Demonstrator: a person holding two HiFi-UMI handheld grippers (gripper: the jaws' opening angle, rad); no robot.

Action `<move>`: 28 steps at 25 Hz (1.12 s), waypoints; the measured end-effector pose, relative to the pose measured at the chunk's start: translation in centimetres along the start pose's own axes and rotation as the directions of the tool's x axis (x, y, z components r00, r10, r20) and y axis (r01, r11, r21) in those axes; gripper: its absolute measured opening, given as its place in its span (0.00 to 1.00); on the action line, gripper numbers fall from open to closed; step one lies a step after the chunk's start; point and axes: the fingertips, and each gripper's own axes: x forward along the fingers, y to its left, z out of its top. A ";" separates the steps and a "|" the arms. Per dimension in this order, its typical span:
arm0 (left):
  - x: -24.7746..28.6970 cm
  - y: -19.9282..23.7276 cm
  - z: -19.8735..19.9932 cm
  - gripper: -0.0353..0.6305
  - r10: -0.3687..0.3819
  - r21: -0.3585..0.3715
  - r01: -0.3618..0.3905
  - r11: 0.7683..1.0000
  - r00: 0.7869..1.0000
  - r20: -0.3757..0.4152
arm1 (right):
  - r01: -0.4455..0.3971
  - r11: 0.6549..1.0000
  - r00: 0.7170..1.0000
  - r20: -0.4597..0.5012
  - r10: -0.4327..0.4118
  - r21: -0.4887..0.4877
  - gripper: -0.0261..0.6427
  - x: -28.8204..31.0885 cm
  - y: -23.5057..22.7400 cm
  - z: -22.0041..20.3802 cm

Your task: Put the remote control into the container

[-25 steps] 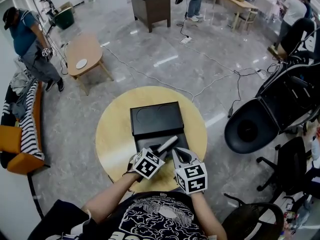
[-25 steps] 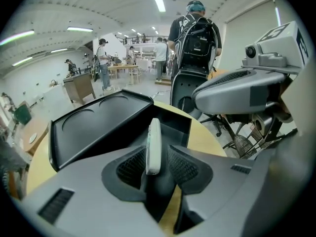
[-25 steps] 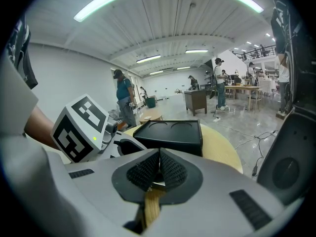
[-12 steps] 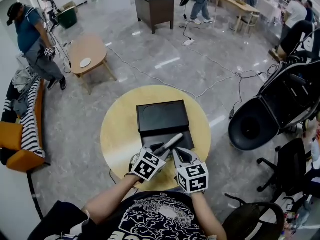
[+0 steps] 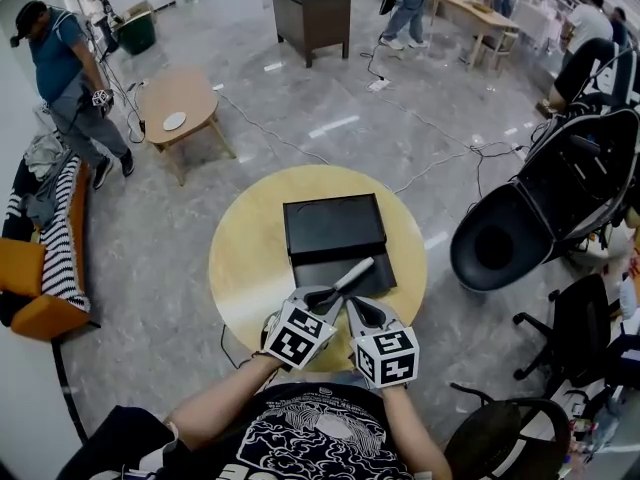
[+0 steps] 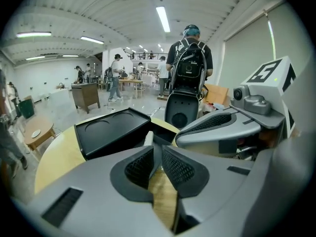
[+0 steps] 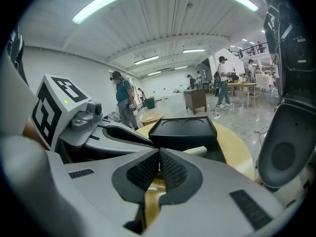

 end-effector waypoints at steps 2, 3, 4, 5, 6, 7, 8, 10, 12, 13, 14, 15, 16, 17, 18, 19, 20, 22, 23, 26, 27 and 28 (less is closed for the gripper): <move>-0.6 -0.7 -0.1 0.14 -0.004 -0.006 0.004 1.000 1.000 0.007 | 0.005 1.000 1.000 0.001 -0.005 0.004 0.07 -0.7 0.4 -0.3; -0.8 -1.1 -0.2 0.13 -0.008 -0.008 0.008 1.000 1.000 0.010 | 0.008 1.000 1.000 0.001 -0.008 0.007 0.07 -1.1 0.5 -0.5; -1.1 -1.5 -0.3 0.13 -0.013 -0.011 0.013 1.000 1.000 0.014 | 0.011 1.000 1.000 0.001 -0.011 0.009 0.07 -1.5 0.7 -0.6; -1.3 -1.8 -0.4 0.12 -0.018 -0.014 0.018 1.000 1.000 0.018 | 0.016 1.000 1.000 0.001 -0.016 0.010 0.07 -1.9 0.9 -0.8; -1.7 -2.1 -0.5 0.12 -0.021 -0.016 0.021 1.000 0.999 0.024 | 0.022 1.000 1.000 0.000 -0.022 0.011 0.07 -2.2 1.1 -1.0; -2.1 -2.3 -0.5 0.12 -0.023 -0.016 0.023 1.000 0.999 0.030 | 0.027 1.000 1.000 0.000 -0.027 0.014 0.07 -2.4 1.4 -1.2; -2.4 -2.5 -0.6 0.11 -0.025 -0.015 0.026 1.000 0.999 0.035 | 0.031 0.999 1.000 0.001 -0.031 0.017 0.07 -2.6 1.6 -1.3; -2.9 -2.7 -1.0 0.11 -0.034 -0.014 0.035 0.999 0.999 0.040 | 0.039 0.999 0.999 0.006 -0.039 0.025 0.07 -2.9 2.1 -1.5; -3.3 -2.8 -1.3 0.10 -0.042 -0.014 0.043 0.999 0.998 0.043 | 0.047 0.998 0.999 0.012 -0.047 0.030 0.07 -3.0 2.7 -1.7; -3.5 -2.8 -1.5 0.10 -0.045 -0.015 0.045 0.999 0.998 0.044 | 0.051 0.998 0.999 0.016 -0.051 0.032 0.07 -3.1 2.9 -1.8; -3.7 -2.8 -1.7 0.10 -0.046 -0.016 0.047 0.999 0.998 0.046 | 0.054 0.998 0.998 0.020 -0.054 0.034 0.07 -3.1 3.2 -1.9; -4.0 -2.8 -1.9 0.09 -0.047 -0.016 0.048 0.999 0.998 0.048 | 0.056 0.998 0.998 0.024 -0.057 0.035 0.07 -3.2 3.4 -2.0; -4.3 -2.9 -2.0 0.09 -0.049 -0.016 0.050 0.999 0.997 0.051 | 0.058 0.998 0.998 0.028 -0.059 0.036 0.07 -3.3 3.7 -2.0; -4.6 -3.0 -2.1 0.09 -0.051 -0.016 0.052 0.999 0.997 0.054 | 0.059 0.998 0.998 0.032 -0.060 0.037 0.07 -3.4 4.0 -2.0; -5.0 -3.0 -2.1 0.09 -0.052 -0.015 0.053 0.998 0.997 0.057 | 0.059 0.998 0.998 0.036 -0.061 0.038 0.07 -3.6 4.4 -1.9; -5.5 -3.0 -2.1 0.09 -0.053 -0.014 0.054 0.998 0.997 0.060 | 0.058 0.998 0.997 0.040 -0.060 0.039 0.07 -3.7 4.8 -1.8; -5.9 -3.0 -2.1 0.09 -0.053 -0.013 0.054 0.998 0.997 0.062 | 0.054 0.998 0.997 0.043 -0.056 0.042 0.07 -3.8 5.3 -1.7; -6.5 -3.1 -2.2 0.09 -0.056 -0.011 0.057 0.998 0.996 0.066 | 0.046 0.998 0.998 0.051 -0.048 0.049 0.07 -4.0 6.0 -1.7; -6.7 -3.1 -2.3 0.09 -0.059 -0.009 0.060 0.998 0.996 0.069 | 0.045 0.998 0.997 0.053 -0.047 0.052 0.07 -4.0 6.3 -1.8; -7.3 -3.2 -2.6 0.09 -0.068 -0.001 0.068 0.998 0.995 0.075 | 0.057 0.997 0.996 0.058 -0.061 0.055 0.07 -4.1 6.9 -2.0; -7.6 -3.2 -2.7 0.09 -0.069 0.002 0.069 0.998 0.995 0.077 | 0.063 0.996 0.996 0.061 -0.067 0.056 0.07 -4.3 7.0 -2.0; -8.0 -3.3 -2.8 0.09 -0.069 0.004 0.069 0.998 0.995 0.078 | 0.068 0.996 0.995 0.065 -0.072 0.058 0.07 -4.6 7.2 -2.0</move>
